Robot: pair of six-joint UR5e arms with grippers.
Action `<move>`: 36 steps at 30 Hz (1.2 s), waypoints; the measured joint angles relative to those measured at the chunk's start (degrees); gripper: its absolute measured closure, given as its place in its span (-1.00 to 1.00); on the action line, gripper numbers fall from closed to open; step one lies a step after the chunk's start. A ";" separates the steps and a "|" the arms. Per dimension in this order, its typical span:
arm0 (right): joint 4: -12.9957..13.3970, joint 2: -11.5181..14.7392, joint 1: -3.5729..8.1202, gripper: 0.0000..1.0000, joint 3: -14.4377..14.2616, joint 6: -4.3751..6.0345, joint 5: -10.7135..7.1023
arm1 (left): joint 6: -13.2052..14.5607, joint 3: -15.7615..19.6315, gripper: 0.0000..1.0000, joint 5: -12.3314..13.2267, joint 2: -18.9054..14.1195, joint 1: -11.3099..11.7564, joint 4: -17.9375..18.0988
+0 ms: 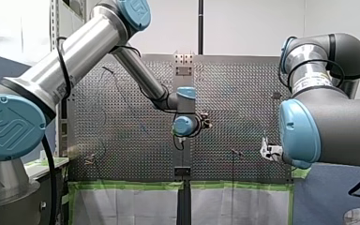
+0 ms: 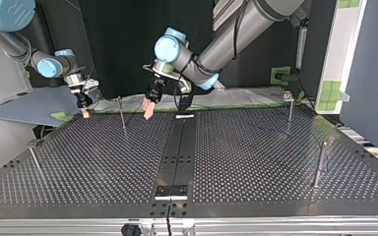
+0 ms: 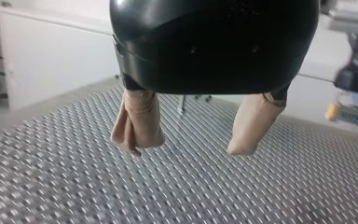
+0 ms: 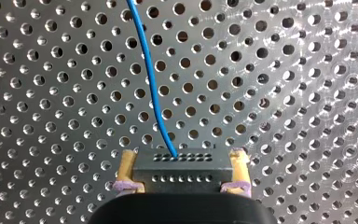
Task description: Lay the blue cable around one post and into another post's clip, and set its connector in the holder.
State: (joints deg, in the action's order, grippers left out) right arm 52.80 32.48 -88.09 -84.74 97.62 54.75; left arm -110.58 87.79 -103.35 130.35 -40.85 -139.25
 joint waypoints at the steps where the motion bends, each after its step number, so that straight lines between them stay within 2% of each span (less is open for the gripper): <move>1: 0.01 0.00 -0.01 1.00 -0.01 0.03 -0.02 | -0.47 0.48 -1.00 0.39 -0.46 -0.06 0.46; 5: 0.03 -0.01 -0.02 1.00 -0.02 0.18 -0.06 | -1.52 2.74 -1.00 2.50 -2.72 -0.13 2.74; 8: 0.03 -0.01 -0.08 1.00 -0.01 0.21 -0.07 | -0.63 4.31 -1.00 3.80 -4.29 0.07 3.86; 11: 0.03 -0.01 -0.09 1.00 -0.02 0.22 -0.07 | 0.66 5.79 -1.00 3.64 -5.78 0.29 3.75; 15: 0.03 -0.02 -0.08 1.00 -0.01 0.22 -0.06 | 2.50 7.85 -1.00 2.02 -7.84 0.38 3.57; 20: 0.03 -0.04 -0.05 1.00 -0.01 0.27 0.05 | 3.26 10.67 -1.00 -0.72 -10.66 0.39 2.40; 28: 0.03 -0.07 -0.06 1.00 -0.02 0.31 0.10 | 3.00 15.03 -1.00 -5.04 -15.01 0.47 1.99; 32: 0.03 -0.12 -0.15 1.00 -0.01 0.31 0.03 | 1.67 17.11 -1.00 -7.07 -17.09 1.50 2.92; 36: 0.00 -0.15 -0.30 1.00 -0.03 0.31 -0.05 | 0.90 18.86 -1.00 -8.75 -18.84 2.80 2.13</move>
State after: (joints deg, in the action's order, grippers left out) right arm 52.80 32.33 -88.38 -84.76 97.93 54.70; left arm -109.68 106.65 -112.10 111.51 -38.06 -137.12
